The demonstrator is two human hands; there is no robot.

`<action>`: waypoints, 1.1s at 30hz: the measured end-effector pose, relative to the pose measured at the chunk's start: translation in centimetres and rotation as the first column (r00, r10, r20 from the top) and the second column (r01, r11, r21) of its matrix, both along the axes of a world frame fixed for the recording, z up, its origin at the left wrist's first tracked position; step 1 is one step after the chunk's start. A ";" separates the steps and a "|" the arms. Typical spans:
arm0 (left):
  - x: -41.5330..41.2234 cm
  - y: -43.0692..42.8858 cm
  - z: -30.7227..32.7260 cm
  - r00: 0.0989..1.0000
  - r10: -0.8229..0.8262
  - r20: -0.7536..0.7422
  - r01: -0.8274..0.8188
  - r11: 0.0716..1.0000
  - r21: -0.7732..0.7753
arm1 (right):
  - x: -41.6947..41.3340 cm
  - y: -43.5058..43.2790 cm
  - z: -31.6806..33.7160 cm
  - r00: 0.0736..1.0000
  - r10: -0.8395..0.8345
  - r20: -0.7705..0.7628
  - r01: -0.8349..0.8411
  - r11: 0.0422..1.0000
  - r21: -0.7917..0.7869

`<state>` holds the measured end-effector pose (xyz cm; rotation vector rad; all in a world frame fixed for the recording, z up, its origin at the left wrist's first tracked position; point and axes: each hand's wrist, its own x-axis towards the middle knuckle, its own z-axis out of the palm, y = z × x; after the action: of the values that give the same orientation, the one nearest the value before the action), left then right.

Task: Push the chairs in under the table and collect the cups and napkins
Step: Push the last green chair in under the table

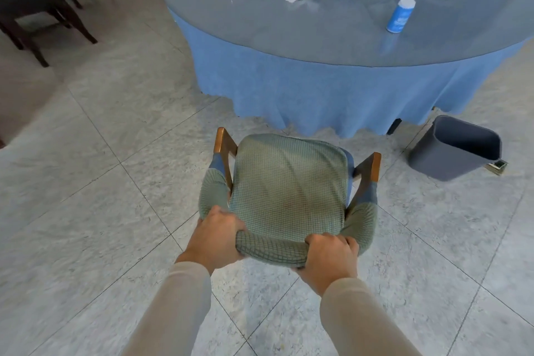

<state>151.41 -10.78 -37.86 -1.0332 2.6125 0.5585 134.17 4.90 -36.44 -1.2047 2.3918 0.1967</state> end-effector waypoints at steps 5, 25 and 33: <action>-3.0 -5.7 0.0 0.999 -0.045 0.018 0.045 0.999 -0.010 | -2.4 -5.2 0.0 0.999 -0.029 -0.015 0.030 1.000 0.003; -17.3 -25.5 -0.3 0.997 -0.059 0.046 0.062 0.997 -0.053 | -14.6 -23.1 -1.5 0.987 -0.154 -0.048 0.140 0.967 -0.212; -23.1 -30.7 -0.6 0.987 -0.067 -0.143 0.034 0.976 -0.217 | -20.3 -28.9 -1.5 0.964 -0.245 -0.104 0.198 0.921 -0.334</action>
<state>128.26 -41.45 -38.50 -1.0181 2.8738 0.3613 113.86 -24.02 -37.90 -1.0683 2.7429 -0.1943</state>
